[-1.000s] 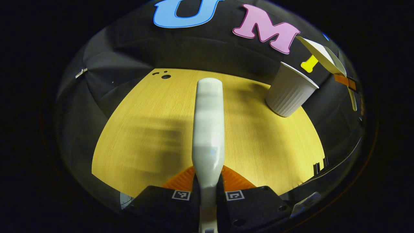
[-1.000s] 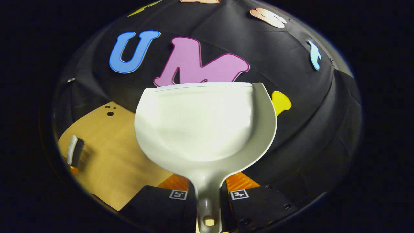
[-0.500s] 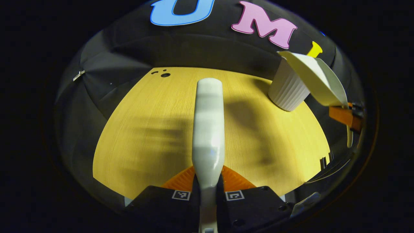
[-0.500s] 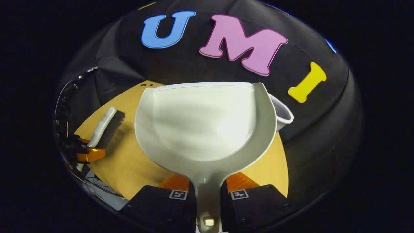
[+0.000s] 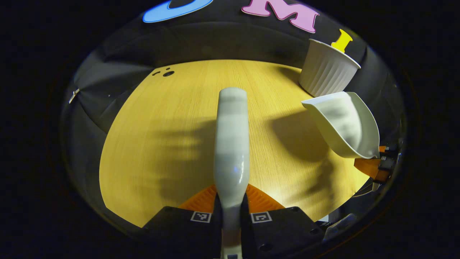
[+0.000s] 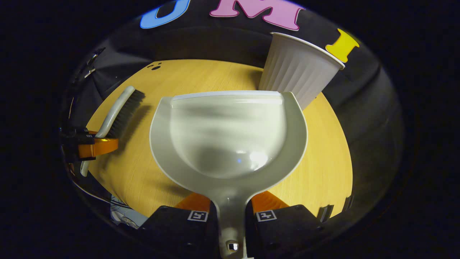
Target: Pick up the small broom and dustpan from the desktop, sweep the trash into the dustpan with the broom, and then empty the trash into the garbage bin.
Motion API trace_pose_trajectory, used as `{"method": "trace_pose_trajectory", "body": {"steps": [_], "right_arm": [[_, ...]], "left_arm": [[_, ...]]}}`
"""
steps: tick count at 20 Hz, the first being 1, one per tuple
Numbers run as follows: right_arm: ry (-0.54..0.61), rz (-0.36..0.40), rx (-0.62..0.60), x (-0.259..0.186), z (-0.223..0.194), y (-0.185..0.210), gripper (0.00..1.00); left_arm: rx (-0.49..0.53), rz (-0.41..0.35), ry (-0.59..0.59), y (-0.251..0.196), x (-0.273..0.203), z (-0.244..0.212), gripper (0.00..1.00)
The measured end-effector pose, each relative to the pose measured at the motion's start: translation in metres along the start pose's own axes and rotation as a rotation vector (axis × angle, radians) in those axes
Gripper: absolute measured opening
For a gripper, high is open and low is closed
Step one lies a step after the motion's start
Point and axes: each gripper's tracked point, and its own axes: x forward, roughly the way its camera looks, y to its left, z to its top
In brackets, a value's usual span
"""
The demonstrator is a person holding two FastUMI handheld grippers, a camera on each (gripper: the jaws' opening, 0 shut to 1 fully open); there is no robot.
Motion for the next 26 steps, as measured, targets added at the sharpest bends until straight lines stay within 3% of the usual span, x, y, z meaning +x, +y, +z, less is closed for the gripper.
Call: {"method": "trace_pose_trajectory", "body": {"steps": [2, 3, 4, 10, 11, 12, 13, 14, 16, 17, 18, 19, 20, 21, 22, 23, 24, 25, 26], "right_arm": [[0.035, -0.005, 0.025, 0.010, -0.011, -0.003, 0.33], [0.052, -0.005, 0.040, 0.016, -0.015, -0.003, 0.38], [0.068, -0.006, 0.056, 0.022, -0.019, -0.005, 0.34], [0.158, 0.026, 0.125, 0.035, -0.033, -0.008, 0.34], [0.171, 0.031, 0.127, 0.037, -0.037, -0.009, 0.29], [0.184, 0.039, 0.131, 0.038, -0.038, -0.008, 0.34], [0.199, 0.051, 0.139, 0.039, -0.039, -0.007, 0.30], [0.206, 0.058, 0.147, 0.043, -0.038, -0.005, 0.35], [0.220, 0.071, 0.127, 0.044, -0.038, -0.004, 0.31], [0.221, 0.089, 0.121, 0.044, -0.036, -0.002, 0.37], [0.224, 0.103, 0.122, 0.042, -0.035, 0.000, 0.42], [0.230, 0.117, 0.125, 0.040, -0.035, 0.003, 0.40], [0.232, 0.127, 0.127, 0.038, -0.032, 0.003, 0.41], [0.227, 0.128, 0.129, 0.037, -0.030, 0.001, 0.49], [0.216, 0.130, 0.130, 0.035, -0.027, 0.000, 0.42], [0.202, 0.138, 0.130, 0.032, -0.021, 0.002, 0.46], [0.189, 0.138, 0.124, 0.029, -0.015, 0.001, 0.54], [0.172, 0.132, 0.113, 0.027, -0.012, -0.002, 0.74], [0.156, 0.121, 0.102, 0.022, -0.009, -0.006, 0.81]], "left_arm": [[0.021, 0.013, 0.021, -0.003, 0.007, 0.004, 0.25], [0.030, 0.023, 0.030, -0.004, 0.012, 0.006, 0.26], [0.038, 0.032, 0.040, -0.004, 0.018, 0.006, 0.26], [0.015, 0.067, 0.103, -0.001, 0.041, 0.001, 0.25], [0.019, 0.081, 0.100, 0.000, 0.041, 0.002, 0.27], [0.026, 0.090, 0.102, 0.000, 0.041, 0.002, 0.26], [0.036, 0.100, 0.108, -0.001, 0.040, 0.002, 0.28], [0.044, 0.111, 0.116, -0.001, 0.039, 0.002, 0.28], [0.073, 0.140, 0.130, -0.001, 0.037, 0.003, 0.29], [0.085, 0.149, 0.133, -0.001, 0.036, 0.004, 0.30], [0.093, 0.151, 0.129, -0.002, 0.035, 0.005, 0.23], [0.095, 0.150, 0.126, -0.005, 0.033, 0.006, 0.33], [0.094, 0.152, 0.112, -0.006, 0.030, 0.008, 0.35], [0.087, 0.137, 0.084, -0.010, 0.026, 0.014, 0.43], [0.079, 0.131, 0.052, -0.013, 0.020, 0.019, 0.51], [0.070, 0.126, 0.024, -0.014, 0.014, 0.023, 0.67], [0.064, 0.120, 0.001, -0.015, 0.011, 0.021, 0.83], [0.049, 0.114, -0.021, -0.019, 0.000, 0.031, 1.00], [0.036, 0.113, -0.042, -0.019, -0.009, 0.034, 0.98]]}}
